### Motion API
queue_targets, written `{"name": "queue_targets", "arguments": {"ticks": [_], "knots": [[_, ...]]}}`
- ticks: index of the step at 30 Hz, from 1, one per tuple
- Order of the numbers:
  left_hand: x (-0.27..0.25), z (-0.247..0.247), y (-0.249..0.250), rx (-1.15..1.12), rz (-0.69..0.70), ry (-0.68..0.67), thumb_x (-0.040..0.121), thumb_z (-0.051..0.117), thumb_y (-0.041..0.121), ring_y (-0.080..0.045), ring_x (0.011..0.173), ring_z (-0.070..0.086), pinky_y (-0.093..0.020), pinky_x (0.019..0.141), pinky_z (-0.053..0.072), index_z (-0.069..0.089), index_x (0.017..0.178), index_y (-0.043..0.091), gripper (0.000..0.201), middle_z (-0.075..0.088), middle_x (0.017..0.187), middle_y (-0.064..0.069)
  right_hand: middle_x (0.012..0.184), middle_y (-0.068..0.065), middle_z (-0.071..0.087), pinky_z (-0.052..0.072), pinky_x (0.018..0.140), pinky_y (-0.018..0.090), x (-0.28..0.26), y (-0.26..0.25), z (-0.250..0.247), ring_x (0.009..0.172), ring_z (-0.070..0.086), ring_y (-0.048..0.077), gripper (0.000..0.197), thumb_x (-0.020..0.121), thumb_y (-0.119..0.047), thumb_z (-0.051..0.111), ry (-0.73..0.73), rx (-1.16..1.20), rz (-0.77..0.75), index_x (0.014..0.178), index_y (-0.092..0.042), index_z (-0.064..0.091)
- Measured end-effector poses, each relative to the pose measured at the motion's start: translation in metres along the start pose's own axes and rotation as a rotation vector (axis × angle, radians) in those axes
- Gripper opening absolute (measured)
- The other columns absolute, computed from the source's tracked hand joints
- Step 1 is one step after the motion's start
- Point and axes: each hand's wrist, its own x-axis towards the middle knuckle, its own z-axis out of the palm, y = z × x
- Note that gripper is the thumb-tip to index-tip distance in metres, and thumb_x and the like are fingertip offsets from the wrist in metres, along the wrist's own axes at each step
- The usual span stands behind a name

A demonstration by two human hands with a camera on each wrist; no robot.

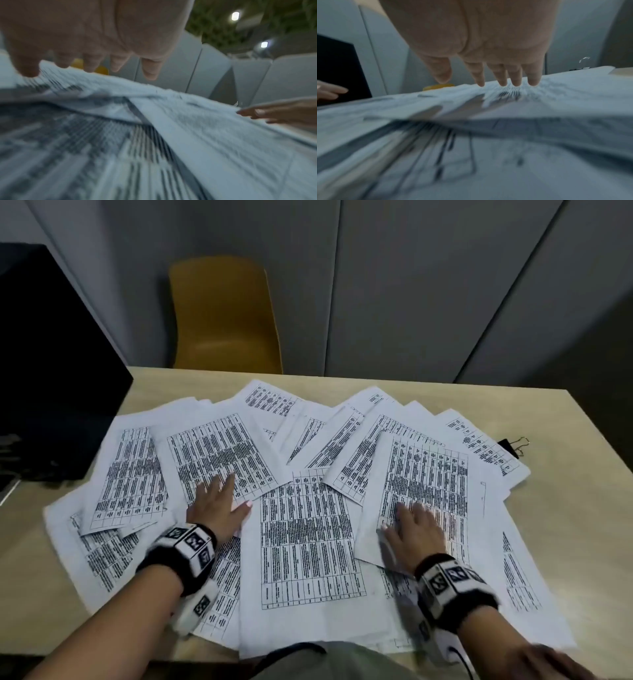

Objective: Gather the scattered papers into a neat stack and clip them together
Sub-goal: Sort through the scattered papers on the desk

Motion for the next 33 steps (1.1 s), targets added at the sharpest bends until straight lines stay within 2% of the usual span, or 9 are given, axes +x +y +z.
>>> {"name": "queue_targets", "arguments": {"ticks": [6, 10, 12, 14, 17, 20, 26, 30, 33], "knots": [[-0.025, 0.034, 0.012, 0.291, 0.165, -0.228, 0.09, 0.02, 0.062, -0.028, 0.143, -0.02, -0.05, 0.113, -0.008, -0.013, 0.146, 0.033, 0.071, -0.028, 0.151, 0.003, 0.155, 0.01, -0.021, -0.004, 0.117, 0.047, -0.02, -0.025, 0.03, 0.143, -0.016, 0.03, 0.068, 0.093, -0.054, 0.021, -0.155, -0.146, -0.131, 0.147, -0.025, -0.007], [-0.039, 0.03, 0.002, 0.161, 0.325, -0.149, 0.086, 0.032, 0.061, -0.024, 0.146, -0.001, -0.049, 0.115, -0.002, 0.029, 0.14, 0.039, 0.058, 0.009, 0.156, 0.007, 0.158, 0.005, 0.005, 0.007, 0.117, 0.044, -0.023, -0.023, 0.024, 0.145, 0.007, 0.024, 0.075, 0.08, -0.063, 0.019, -0.123, -0.013, -0.281, 0.145, -0.028, 0.021], [-0.039, 0.023, -0.004, -0.104, 0.274, 0.058, 0.089, 0.05, 0.041, -0.025, 0.145, 0.01, -0.049, 0.116, 0.007, 0.039, 0.134, 0.037, 0.046, 0.024, 0.154, 0.001, 0.154, 0.01, 0.02, 0.017, 0.116, 0.044, -0.013, -0.011, 0.014, 0.14, 0.02, 0.026, 0.067, 0.082, -0.057, 0.034, 0.075, 0.119, -0.161, 0.141, -0.025, 0.034], [-0.03, 0.017, -0.011, -0.236, 0.083, 0.2, 0.089, 0.054, 0.031, -0.027, 0.145, 0.007, -0.051, 0.117, 0.01, 0.028, 0.143, 0.031, 0.059, 0.014, 0.157, -0.005, 0.153, 0.016, 0.018, 0.019, 0.115, 0.047, -0.002, 0.005, 0.004, 0.14, 0.018, 0.031, 0.06, 0.087, -0.042, 0.049, 0.12, 0.077, 0.07, 0.14, -0.023, 0.032], [-0.022, 0.02, -0.009, -0.025, -0.092, 0.107, 0.09, 0.047, 0.044, -0.032, 0.145, -0.003, -0.055, 0.116, 0.007, 0.006, 0.148, 0.027, 0.073, -0.004, 0.159, -0.009, 0.154, 0.019, 0.005, 0.013, 0.116, 0.052, 0.003, 0.005, 0.006, 0.142, 0.006, 0.037, 0.066, 0.088, -0.039, 0.048, -0.013, 0.004, 0.242, 0.144, -0.023, 0.018], [-0.025, 0.035, 0.006, 0.122, -0.043, 0.027, 0.09, 0.043, 0.05, -0.033, 0.145, -0.007, -0.055, 0.114, 0.002, 0.006, 0.148, 0.032, 0.071, -0.01, 0.158, -0.009, 0.155, 0.02, -0.005, 0.006, 0.116, 0.053, -0.007, -0.017, 0.017, 0.142, -0.003, 0.04, 0.069, 0.089, -0.042, 0.042, -0.093, -0.061, 0.127, 0.146, -0.028, 0.006], [-0.03, 0.042, 0.015, -0.143, -0.063, 0.19, 0.072, 0.073, 0.027, -0.033, 0.134, 0.032, -0.054, 0.108, 0.031, 0.03, 0.14, 0.028, 0.081, 0.033, 0.148, -0.009, 0.139, 0.02, 0.039, 0.032, 0.106, 0.042, 0.003, -0.011, -0.008, 0.127, 0.037, 0.034, 0.054, 0.083, -0.031, 0.059, 0.125, 0.227, 0.202, 0.133, -0.017, 0.044], [-0.027, 0.03, 0.026, -0.479, -0.214, 0.248, 0.066, 0.077, 0.008, -0.032, 0.105, 0.051, -0.047, 0.095, 0.046, 0.025, 0.14, 0.024, 0.092, 0.043, 0.131, -0.017, 0.142, 0.024, 0.028, 0.031, 0.104, 0.051, 0.028, 0.017, -0.027, 0.13, 0.028, 0.041, 0.067, 0.078, -0.025, 0.065, 0.291, 0.484, 0.633, 0.135, -0.012, 0.032], [-0.029, 0.025, 0.032, -0.666, -0.272, 0.215, 0.071, 0.073, 0.002, -0.033, 0.102, 0.057, -0.044, 0.095, 0.045, 0.027, 0.139, 0.018, 0.083, 0.054, 0.126, -0.017, 0.141, 0.026, 0.029, 0.035, 0.102, 0.048, 0.04, 0.024, -0.027, 0.127, 0.036, 0.043, 0.073, 0.077, -0.018, 0.068, 0.294, 0.679, 0.638, 0.137, -0.009, 0.028]]}}
